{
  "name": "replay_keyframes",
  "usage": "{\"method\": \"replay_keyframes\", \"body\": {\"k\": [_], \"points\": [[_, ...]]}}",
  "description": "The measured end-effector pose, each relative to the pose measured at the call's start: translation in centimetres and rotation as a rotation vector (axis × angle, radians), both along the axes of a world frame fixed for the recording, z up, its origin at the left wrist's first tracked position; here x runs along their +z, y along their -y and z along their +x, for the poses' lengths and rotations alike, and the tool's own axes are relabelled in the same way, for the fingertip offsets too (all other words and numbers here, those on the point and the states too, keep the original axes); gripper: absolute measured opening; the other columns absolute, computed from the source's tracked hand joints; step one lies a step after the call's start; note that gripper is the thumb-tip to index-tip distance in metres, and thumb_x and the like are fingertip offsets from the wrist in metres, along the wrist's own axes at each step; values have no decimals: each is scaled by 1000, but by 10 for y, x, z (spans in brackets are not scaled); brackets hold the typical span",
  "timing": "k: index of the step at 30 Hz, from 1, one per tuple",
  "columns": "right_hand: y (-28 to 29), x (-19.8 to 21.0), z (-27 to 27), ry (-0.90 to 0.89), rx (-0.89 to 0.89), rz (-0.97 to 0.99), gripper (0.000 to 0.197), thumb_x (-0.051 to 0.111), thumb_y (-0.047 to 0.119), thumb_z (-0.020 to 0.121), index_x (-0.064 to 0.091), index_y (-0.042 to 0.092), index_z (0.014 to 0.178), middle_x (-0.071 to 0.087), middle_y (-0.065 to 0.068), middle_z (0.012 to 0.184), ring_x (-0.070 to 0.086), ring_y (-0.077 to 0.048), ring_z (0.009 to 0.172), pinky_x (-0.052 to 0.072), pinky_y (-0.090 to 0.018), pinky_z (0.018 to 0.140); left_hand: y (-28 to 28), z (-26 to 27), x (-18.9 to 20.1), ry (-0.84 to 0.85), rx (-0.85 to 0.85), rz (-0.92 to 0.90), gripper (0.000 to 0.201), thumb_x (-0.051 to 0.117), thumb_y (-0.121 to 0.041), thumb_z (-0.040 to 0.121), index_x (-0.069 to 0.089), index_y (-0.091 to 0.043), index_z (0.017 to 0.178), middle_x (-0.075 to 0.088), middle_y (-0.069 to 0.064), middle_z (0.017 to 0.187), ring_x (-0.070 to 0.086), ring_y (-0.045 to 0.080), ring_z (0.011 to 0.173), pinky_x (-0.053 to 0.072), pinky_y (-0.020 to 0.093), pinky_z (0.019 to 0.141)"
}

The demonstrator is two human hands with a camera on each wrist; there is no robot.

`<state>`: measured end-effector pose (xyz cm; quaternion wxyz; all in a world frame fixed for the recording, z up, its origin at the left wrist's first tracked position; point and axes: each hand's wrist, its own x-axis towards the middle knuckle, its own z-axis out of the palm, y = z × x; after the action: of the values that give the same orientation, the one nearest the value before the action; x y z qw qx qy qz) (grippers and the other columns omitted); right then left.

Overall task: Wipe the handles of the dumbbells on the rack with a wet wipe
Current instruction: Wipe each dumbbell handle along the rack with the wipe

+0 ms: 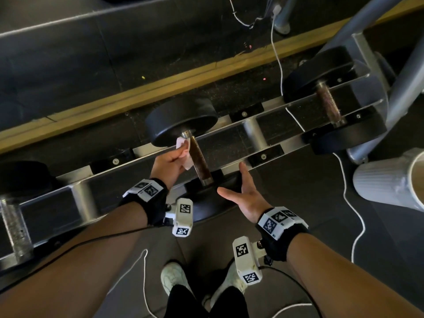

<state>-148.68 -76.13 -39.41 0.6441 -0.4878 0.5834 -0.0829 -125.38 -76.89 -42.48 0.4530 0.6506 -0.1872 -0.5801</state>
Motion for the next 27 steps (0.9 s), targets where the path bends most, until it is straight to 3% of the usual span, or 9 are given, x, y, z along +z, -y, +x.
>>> {"method": "replay_keyframes", "body": {"k": [4, 8, 9, 11, 13, 16, 20, 25, 27], "points": [[0, 0, 2, 15, -29, -9, 110, 77, 44, 79, -2, 34, 156, 1, 11, 165, 2, -15, 151, 9, -50, 123, -14, 5, -1, 418, -356, 38, 28, 59, -25, 97, 67, -42, 117, 68, -7, 120, 62, 14, 114, 46, 38, 106], [1, 4, 3, 8, -24, -1, 108, 76, 41, 81, -1, 34, 156, 1, 11, 165, 4, -14, 151, 10, -47, 124, -27, 13, 6, 511, -677, 54, 19, 56, -41, 98, 70, -49, 108, 70, -19, 107, 61, 1, 104, 45, 34, 101], [2, 5, 3, 0, -13, 5, 108, 76, 42, 81, -2, 34, 156, 0, 11, 165, 3, -15, 151, 9, -47, 124, -27, 15, 7, 515, -634, 45, 20, 58, -35, 98, 71, -49, 104, 70, -19, 105, 62, 1, 102, 46, 35, 101], [2, 4, 1, -6, -2, 5, 108, 75, 43, 82, -3, 34, 156, -2, 12, 164, 1, -14, 151, 8, -46, 124, -23, 18, 9, 460, -373, 37, 27, 62, -22, 96, 71, -47, 101, 72, -14, 104, 66, 11, 102, 50, 43, 100], [2, 3, 0, 6, -8, 4, 109, 76, 44, 80, -2, 34, 156, -1, 12, 164, 2, -15, 151, 8, -47, 124, -14, 18, 10, 486, -215, 14, 25, 62, -22, 96, 71, -39, 112, 73, -6, 109, 67, 17, 105, 51, 42, 100], [1, 1, 2, 36, -48, 9, 117, 78, 50, 69, 1, 34, 156, 5, 10, 164, 5, -17, 151, 10, -49, 123, -3, 5, 11, 628, -280, -16, 29, 57, -28, 99, 65, -33, 127, 70, -9, 112, 62, 8, 105, 44, 19, 93], [0, -2, 3, 42, -64, 15, 124, 76, 59, 59, 2, 35, 156, 7, 11, 164, 6, -17, 151, 12, -51, 123, -3, -9, 18, 664, -329, 62, 27, 55, -36, 100, 66, -37, 125, 64, -10, 108, 55, 8, 104, 36, 21, 93], [0, 3, 5, 29, -74, 21, 123, 76, 58, 59, 3, 35, 156, 7, 9, 164, 7, -20, 151, 13, -52, 122, -22, -11, 22, 608, -508, 96, 26, 50, -42, 99, 64, -45, 122, 63, -11, 108, 58, 6, 92, 41, 20, 81], [0, 5, 6, 27, -82, 31, 123, 77, 55, 61, 2, 34, 156, 6, 9, 165, 5, -22, 152, 11, -54, 122, -29, -11, 19, 571, -596, 128, 25, 50, -42, 100, 63, -49, 120, 64, -7, 113, 61, 9, 94, 43, 20, 76]]}}
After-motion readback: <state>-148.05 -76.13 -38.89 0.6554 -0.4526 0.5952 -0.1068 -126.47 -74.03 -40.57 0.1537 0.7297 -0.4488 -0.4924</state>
